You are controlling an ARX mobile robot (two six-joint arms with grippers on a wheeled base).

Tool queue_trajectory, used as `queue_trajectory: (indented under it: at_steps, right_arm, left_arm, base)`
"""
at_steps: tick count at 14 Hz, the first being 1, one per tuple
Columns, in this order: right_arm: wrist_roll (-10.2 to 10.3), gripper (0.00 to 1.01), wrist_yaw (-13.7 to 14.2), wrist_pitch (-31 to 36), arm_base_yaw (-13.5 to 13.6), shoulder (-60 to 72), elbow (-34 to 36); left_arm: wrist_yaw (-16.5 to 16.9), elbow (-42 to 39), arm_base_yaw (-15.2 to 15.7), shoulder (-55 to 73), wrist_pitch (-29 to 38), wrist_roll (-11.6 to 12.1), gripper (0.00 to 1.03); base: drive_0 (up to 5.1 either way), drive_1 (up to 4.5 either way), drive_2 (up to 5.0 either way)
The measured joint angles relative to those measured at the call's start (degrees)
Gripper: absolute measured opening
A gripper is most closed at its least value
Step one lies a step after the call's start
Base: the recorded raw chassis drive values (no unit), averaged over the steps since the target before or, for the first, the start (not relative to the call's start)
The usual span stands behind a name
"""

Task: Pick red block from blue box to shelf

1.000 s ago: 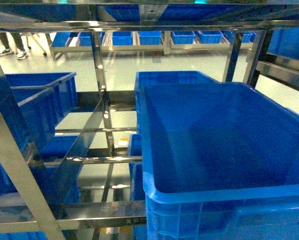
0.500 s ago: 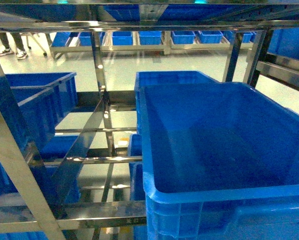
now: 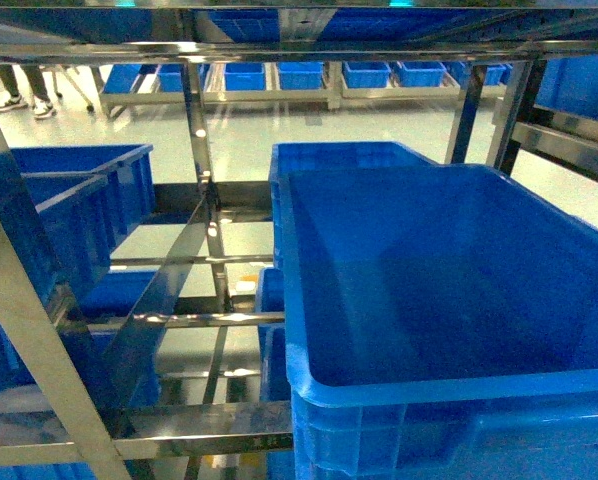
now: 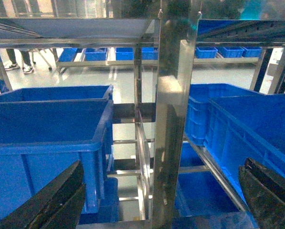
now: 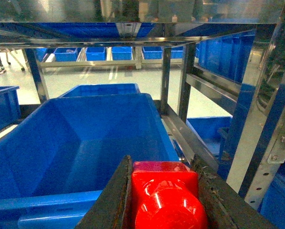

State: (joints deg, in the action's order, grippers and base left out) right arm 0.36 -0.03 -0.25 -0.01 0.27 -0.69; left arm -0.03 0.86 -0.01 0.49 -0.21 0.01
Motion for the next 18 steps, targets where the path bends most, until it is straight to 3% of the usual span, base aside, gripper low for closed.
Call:
queue_trajectory:
  at_steps: [6, 8, 9, 11, 13, 15, 16, 17, 18]
  right_arm:
    - [0.0, 0.28, 0.0, 0.02, 0.0, 0.0, 0.0]
    - [-3.78, 0.28, 8.28, -8.83, 4.31, 8.52, -3.8]
    - [-3.98, 0.28, 8.37, -7.72, 4.04, 13.03, -5.11]
    - [-2.47, 0.28, 5.88, -2.14, 2.27, 24.79, -9.55]
    - [-0.72, 0.28, 4.26, 9.05, 3.52, 40.94, -13.84]
    - [1.42, 0.28, 2.03, 20.68, 8.13, 59.95, -22.36]
    - [2.71, 0.28, 1.27, 22.71, 10.62, 68.32, -26.71]
    - [3.13, 0.28, 1.75, 24.9, 12.79, 76.35, -30.16]
    - [2.89, 0.4, 3.91, 28.48, 14.36, 83.71, -32.59]
  left_arm:
    - [-0.02, 0.0, 0.0, 0.0, 0.02, 0.0, 0.98]
    - [0.04, 0.0, 0.0, 0.0, 0.02, 0.0, 0.98]
    - [-0.02, 0.0, 0.0, 0.0, 0.0, 0.0, 0.98]
    - [0.0, 0.0, 0.0, 0.0, 0.04, 0.0, 0.98]
    - [0.0, 0.0, 0.0, 0.0, 0.0, 0.0, 0.98]
    - [0.0, 0.0, 0.0, 0.0, 0.02, 0.0, 0.98]
    - [0.0, 0.0, 0.0, 0.0, 0.0, 0.0, 0.98]
    - [0.0, 0.0, 0.0, 0.0, 0.02, 0.0, 0.98]
    - [0.0, 0.0, 0.0, 0.0, 0.02, 0.0, 0.98]
  base:
    - [0.0, 0.0, 0.0]
    - [0.0, 0.0, 0.0]
    - [0.0, 0.0, 0.0]
    - [0.0, 0.0, 0.0]
    - [0.0, 0.0, 0.0]
    - [0.0, 0.0, 0.0]
    - [0.0, 0.0, 0.0]
    - [0.0, 0.0, 0.0]
    - [0.0, 0.0, 0.0]
